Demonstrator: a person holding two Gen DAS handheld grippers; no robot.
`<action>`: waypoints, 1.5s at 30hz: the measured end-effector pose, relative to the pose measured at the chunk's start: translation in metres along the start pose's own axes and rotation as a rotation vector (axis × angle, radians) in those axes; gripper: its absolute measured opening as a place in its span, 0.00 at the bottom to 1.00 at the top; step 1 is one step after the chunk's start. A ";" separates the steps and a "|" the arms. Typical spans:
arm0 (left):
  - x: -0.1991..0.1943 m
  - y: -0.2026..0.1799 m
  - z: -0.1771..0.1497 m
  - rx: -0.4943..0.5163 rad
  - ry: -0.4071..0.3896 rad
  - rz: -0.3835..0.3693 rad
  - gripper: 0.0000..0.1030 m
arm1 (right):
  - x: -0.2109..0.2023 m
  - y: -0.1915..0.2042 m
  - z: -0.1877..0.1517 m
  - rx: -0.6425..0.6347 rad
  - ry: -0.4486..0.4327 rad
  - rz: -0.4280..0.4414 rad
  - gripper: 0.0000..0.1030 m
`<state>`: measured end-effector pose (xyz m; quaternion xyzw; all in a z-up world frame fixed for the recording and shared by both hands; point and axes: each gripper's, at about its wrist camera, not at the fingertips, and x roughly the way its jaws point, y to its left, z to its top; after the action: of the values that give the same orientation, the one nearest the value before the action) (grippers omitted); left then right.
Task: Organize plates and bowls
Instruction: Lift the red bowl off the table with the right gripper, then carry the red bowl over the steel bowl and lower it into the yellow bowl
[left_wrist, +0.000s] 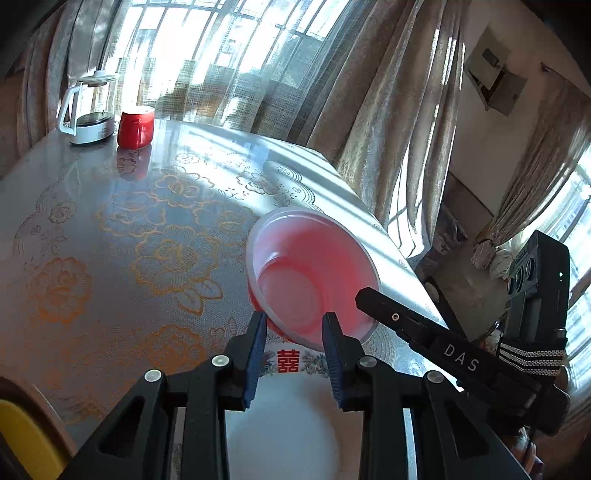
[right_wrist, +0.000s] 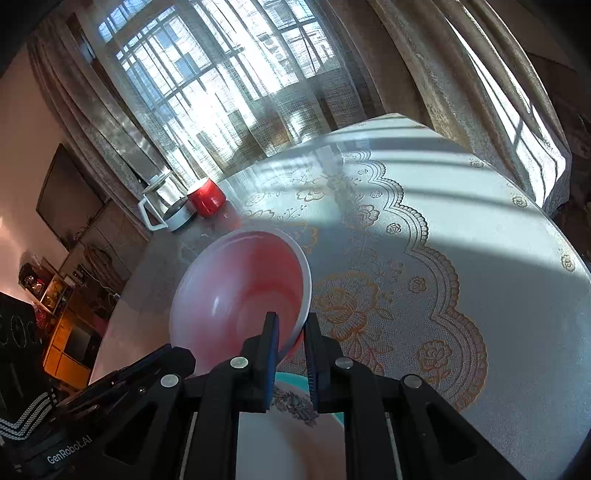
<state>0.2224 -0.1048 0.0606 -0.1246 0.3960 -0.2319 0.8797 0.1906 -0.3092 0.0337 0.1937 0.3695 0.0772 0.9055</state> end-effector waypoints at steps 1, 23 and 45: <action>-0.006 0.003 -0.003 -0.003 -0.005 0.001 0.29 | -0.002 0.004 -0.003 -0.004 0.001 0.013 0.13; -0.121 0.065 -0.079 -0.080 -0.106 0.068 0.29 | -0.016 0.102 -0.081 -0.116 0.066 0.207 0.13; -0.194 0.135 -0.127 -0.219 -0.135 0.166 0.29 | 0.007 0.186 -0.127 -0.217 0.187 0.386 0.13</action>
<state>0.0563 0.1051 0.0466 -0.2020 0.3678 -0.1046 0.9016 0.1074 -0.0994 0.0220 0.1546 0.3976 0.3059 0.8512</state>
